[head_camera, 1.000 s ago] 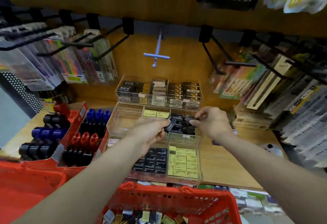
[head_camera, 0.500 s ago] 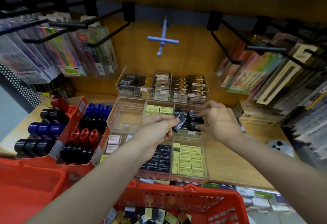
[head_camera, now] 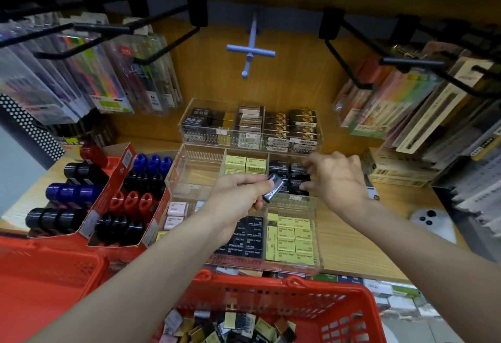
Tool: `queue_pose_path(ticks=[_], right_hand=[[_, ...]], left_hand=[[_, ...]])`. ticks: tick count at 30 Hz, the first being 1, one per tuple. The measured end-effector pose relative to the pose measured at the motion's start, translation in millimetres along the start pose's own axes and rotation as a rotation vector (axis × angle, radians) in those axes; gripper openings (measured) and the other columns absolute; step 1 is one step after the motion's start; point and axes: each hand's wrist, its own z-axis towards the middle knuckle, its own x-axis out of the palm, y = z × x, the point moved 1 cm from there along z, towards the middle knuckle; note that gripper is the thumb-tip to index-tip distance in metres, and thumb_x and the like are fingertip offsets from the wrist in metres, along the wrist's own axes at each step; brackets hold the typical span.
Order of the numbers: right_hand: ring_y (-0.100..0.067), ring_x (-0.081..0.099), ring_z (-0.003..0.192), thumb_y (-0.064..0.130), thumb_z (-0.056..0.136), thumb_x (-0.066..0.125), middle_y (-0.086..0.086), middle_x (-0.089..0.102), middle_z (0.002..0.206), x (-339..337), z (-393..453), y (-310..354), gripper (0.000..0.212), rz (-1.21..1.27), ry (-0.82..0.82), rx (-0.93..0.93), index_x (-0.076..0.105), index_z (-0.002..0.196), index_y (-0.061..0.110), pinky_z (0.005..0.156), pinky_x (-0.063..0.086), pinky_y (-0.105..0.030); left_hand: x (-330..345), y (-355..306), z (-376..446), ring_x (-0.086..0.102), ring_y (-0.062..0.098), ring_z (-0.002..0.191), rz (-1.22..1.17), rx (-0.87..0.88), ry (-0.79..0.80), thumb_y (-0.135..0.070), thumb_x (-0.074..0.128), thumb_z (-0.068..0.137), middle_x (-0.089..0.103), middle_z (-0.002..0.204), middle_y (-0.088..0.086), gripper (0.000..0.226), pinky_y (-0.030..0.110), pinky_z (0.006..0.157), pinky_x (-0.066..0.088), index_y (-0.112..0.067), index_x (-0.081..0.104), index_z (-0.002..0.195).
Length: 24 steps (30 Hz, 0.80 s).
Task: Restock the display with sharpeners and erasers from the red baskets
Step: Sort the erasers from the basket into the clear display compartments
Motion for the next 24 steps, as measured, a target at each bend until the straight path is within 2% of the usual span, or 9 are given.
queue_pose_path(ticks=[4, 6, 8, 10, 12, 16, 19, 22, 24], right_hand=[[-0.018, 0.051, 0.110, 0.051, 0.080, 0.072, 0.010, 0.064, 0.116, 1.3, -1.8, 2.1, 0.036, 0.028, 0.035, 0.012, 0.065, 0.111, 0.036, 0.085, 0.029, -0.037], [-0.015, 0.053, 0.108, 0.045, 0.078, 0.077, 0.009, 0.059, 0.116, -2.8, -9.3, -3.9, 0.041, 0.232, 0.005, -0.040, 0.065, 0.115, 0.032, 0.091, 0.038, -0.035], [-0.004, 0.055, 0.098, 0.032, 0.079, 0.079, 0.011, 0.054, 0.115, -14.9, -18.3, -11.2, 0.046, 0.492, -0.007, -0.143, 0.063, 0.122, 0.030, 0.089, 0.048, -0.025], [0.002, 0.061, 0.093, 0.028, 0.075, 0.082, 0.015, 0.054, 0.120, -30.4, -28.4, -15.2, 0.058, 0.702, 0.089, -0.236, 0.059, 0.128, 0.034, 0.080, 0.053, -0.014], [0.002, 0.066, 0.092, 0.028, 0.067, 0.084, 0.018, 0.055, 0.123, -43.8, -39.5, -14.9, 0.065, 0.827, 0.191, -0.316, 0.061, 0.128, 0.034, 0.076, 0.055, -0.013], [0.004, 0.067, 0.080, 0.022, 0.070, 0.086, 0.015, 0.066, 0.100, -51.3, -49.8, -11.6, 0.039, 0.759, 0.006, -0.336, 0.072, 0.106, 0.028, 0.073, 0.050, -0.005], [0.000, 0.062, 0.076, 0.031, 0.074, 0.083, 0.011, 0.064, 0.097, -50.4, -42.1, -15.2, 0.034, 0.544, -0.061, -0.169, 0.073, 0.106, 0.023, 0.071, 0.044, -0.003], [-0.010, 0.052, 0.088, 0.037, 0.077, 0.081, 0.005, 0.056, 0.102, -46.8, -30.8, -17.5, 0.039, 0.343, 0.038, -0.024, 0.071, 0.112, 0.025, 0.080, 0.045, -0.023], [-0.014, 0.054, 0.087, 0.035, 0.078, 0.081, 0.004, 0.057, 0.095, -46.1, -23.6, -11.5, 0.039, 0.299, 0.143, 0.029, 0.070, 0.114, 0.024, 0.075, 0.044, -0.026]], left_hand=[[1.5, -0.6, -0.2, 0.057, 0.008, 0.059, 0.017, 0.010, -0.006, -0.012, 0.076, 0.084, 0.065, 0.077, 0.003, 0.016, 0.024, 0.071, 0.056, -0.012, 0.073, 0.100], [5.1, -3.8, -2.6, 0.057, 0.009, 0.060, 0.026, 0.012, -0.006, -0.011, 0.077, 0.083, 0.066, 0.079, 0.004, 0.017, 0.026, 0.074, 0.056, -0.011, 0.072, 0.100], [9.8, -9.1, -5.2, 0.057, 0.011, 0.062, 0.064, 0.026, 0.012, -0.011, 0.076, 0.084, 0.069, 0.084, 0.005, 0.016, 0.030, 0.078, 0.057, -0.010, 0.072, 0.099], [14.3, -16.3, -6.6, 0.058, 0.012, 0.066, 0.154, 0.044, 0.038, -0.011, 0.076, 0.084, 0.071, 0.084, 0.004, 0.016, 0.033, 0.077, 0.058, -0.012, 0.073, 0.099], [19.8, -25.4, -9.8, 0.059, 0.012, 0.066, 0.256, 0.068, 0.072, -0.014, 0.078, 0.081, 0.072, 0.079, 0.001, 0.015, 0.027, 0.068, 0.056, -0.015, 0.074, 0.096], [31.3, -38.4, -15.1, 0.059, 0.012, 0.069, 0.315, 0.091, 0.126, -0.017, 0.080, 0.080, 0.073, 0.088, 0.002, 0.011, 0.023, 0.065, 0.051, -0.019, 0.075, 0.089], [29.0, -42.3, -11.8, 0.053, 0.015, 0.072, 0.206, 0.022, -0.004, -0.034, 0.078, 0.080, 0.068, 0.096, 0.003, 0.025, 0.027, 0.069, 0.052, -0.017, 0.071, 0.097], [19.2, -43.5, -7.7, 0.042, 0.011, 0.070, -0.027, -0.098, -0.070, -0.032, 0.068, 0.088, 0.053, 0.092, 0.005, 0.032, 0.021, 0.059, 0.043, -0.011, 0.061, 0.110], [13.9, -42.0, -5.5, 0.040, 0.012, 0.073, -0.153, -0.126, -0.050, -0.020, 0.061, 0.092, 0.048, 0.099, 0.007, 0.023, 0.023, 0.059, 0.041, -0.011, 0.058, 0.113]])
